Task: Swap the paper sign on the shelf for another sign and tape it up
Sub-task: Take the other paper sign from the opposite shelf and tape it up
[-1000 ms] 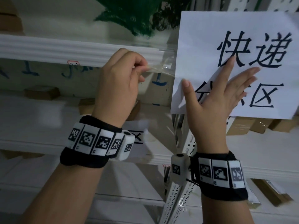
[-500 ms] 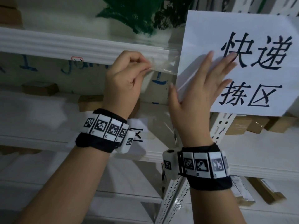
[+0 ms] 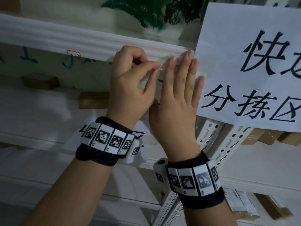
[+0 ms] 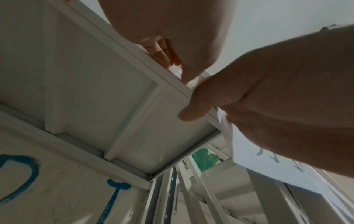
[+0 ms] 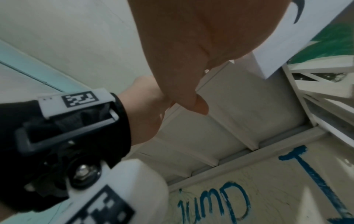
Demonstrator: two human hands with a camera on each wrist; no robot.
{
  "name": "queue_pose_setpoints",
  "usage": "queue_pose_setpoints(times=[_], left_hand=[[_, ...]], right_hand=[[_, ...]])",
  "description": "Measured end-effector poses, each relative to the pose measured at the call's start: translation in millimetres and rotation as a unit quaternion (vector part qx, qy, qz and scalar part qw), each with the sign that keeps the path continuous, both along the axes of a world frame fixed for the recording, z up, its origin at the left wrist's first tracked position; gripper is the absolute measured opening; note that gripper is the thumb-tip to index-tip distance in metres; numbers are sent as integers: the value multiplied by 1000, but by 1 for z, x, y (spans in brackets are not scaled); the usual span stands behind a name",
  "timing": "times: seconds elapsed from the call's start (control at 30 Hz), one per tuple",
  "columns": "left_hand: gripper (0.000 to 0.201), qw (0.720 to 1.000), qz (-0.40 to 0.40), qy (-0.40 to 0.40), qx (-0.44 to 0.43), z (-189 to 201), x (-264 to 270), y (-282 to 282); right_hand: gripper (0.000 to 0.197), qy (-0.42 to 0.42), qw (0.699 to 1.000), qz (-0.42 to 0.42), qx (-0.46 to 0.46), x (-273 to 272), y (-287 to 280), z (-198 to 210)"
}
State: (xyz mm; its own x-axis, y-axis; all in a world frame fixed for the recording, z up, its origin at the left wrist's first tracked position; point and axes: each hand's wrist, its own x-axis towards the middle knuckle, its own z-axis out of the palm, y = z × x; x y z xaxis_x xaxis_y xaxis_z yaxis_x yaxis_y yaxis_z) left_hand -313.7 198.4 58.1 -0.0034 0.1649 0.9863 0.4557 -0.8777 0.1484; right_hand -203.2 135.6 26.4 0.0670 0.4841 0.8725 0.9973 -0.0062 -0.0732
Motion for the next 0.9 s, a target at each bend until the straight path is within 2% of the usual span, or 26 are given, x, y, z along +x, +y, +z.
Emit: queue_pose_setpoints(times=[0.13,0.23,0.37,0.47,0.57,0.63,0.7,0.83,0.9], left_hand=[[14,1000,-17,-9,-14,5,5,-5],[24,999,-19,-31,-24,9,10,-5],[18,998,-5,-54,-23,9,14,0],[19,996,-25,-79,-39,10,12,1],[17,997,-18,-73,-30,9,16,-4],[20,999,-33,-39,-6,10,28,-14],[26,998,-44,42,22,12,40,-23],[50,982,15,187,3,14,45,-23],[60,973,64,220,-22,9,44,-22]], right_hand=[[76,-29,998,-44,17,-1,6,-4],[82,-30,998,-50,18,-1,5,-3],[98,8,1000,30,-2,5,-8,2],[93,71,990,120,15,15,-23,8],[91,73,991,108,9,19,-23,16],[82,52,995,82,-5,17,-18,19],[72,21,999,50,3,20,-16,18],[77,-1,999,48,-8,35,-24,16],[80,-14,999,48,-17,39,-27,17]])
